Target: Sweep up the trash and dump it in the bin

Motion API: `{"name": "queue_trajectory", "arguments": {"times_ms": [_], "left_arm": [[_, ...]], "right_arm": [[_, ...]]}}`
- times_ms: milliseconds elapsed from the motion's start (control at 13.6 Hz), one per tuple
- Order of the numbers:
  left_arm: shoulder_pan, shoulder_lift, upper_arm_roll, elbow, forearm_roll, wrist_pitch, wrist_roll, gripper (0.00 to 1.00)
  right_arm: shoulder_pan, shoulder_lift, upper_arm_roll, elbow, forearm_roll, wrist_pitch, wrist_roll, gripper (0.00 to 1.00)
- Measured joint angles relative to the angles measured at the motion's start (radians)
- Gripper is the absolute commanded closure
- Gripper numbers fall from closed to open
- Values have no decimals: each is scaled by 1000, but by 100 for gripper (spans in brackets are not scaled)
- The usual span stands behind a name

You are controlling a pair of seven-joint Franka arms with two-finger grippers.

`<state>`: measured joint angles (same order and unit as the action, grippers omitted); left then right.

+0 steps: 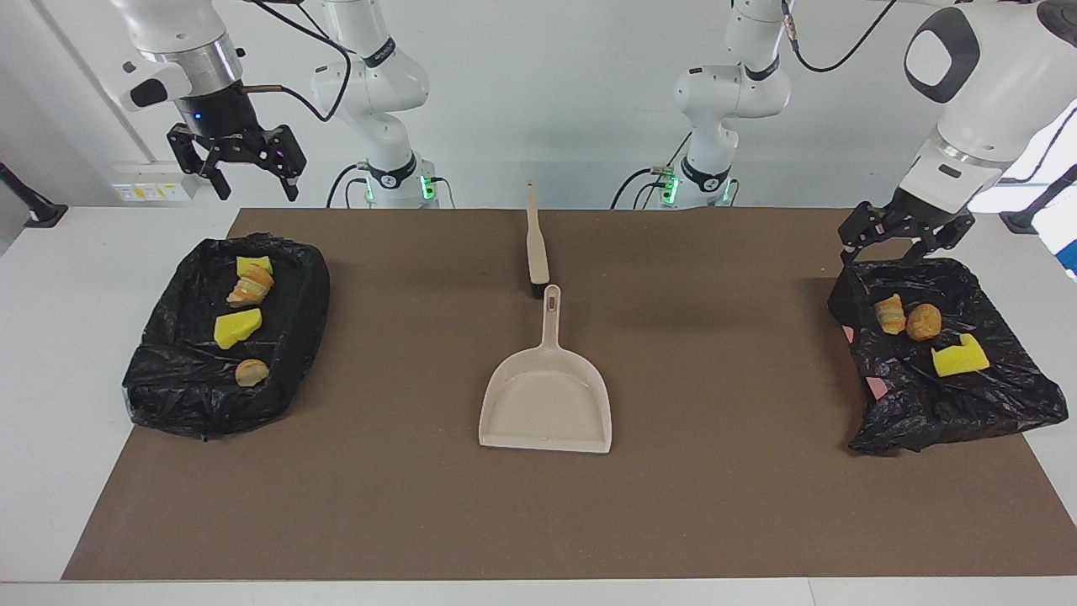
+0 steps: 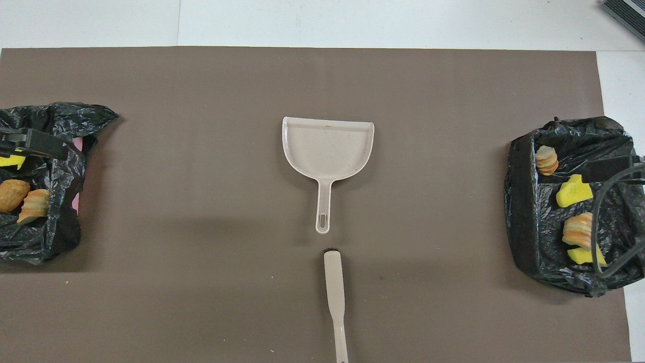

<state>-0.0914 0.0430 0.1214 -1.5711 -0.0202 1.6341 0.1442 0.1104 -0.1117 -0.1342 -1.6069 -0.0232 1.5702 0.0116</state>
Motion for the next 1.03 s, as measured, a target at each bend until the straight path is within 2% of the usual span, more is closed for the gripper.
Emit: {"name": "queue_trajectory", "arguments": {"times_ms": [442, 1031], "left_arm": [[-9, -39, -44, 0, 0, -73, -72, 0], [-9, -43, -52, 0, 0, -85, -82, 0]], "right_arm": [[0, 0, 0, -2, 0, 0, 0, 0], [0, 0, 0, -2, 0, 0, 0, 0]]}}
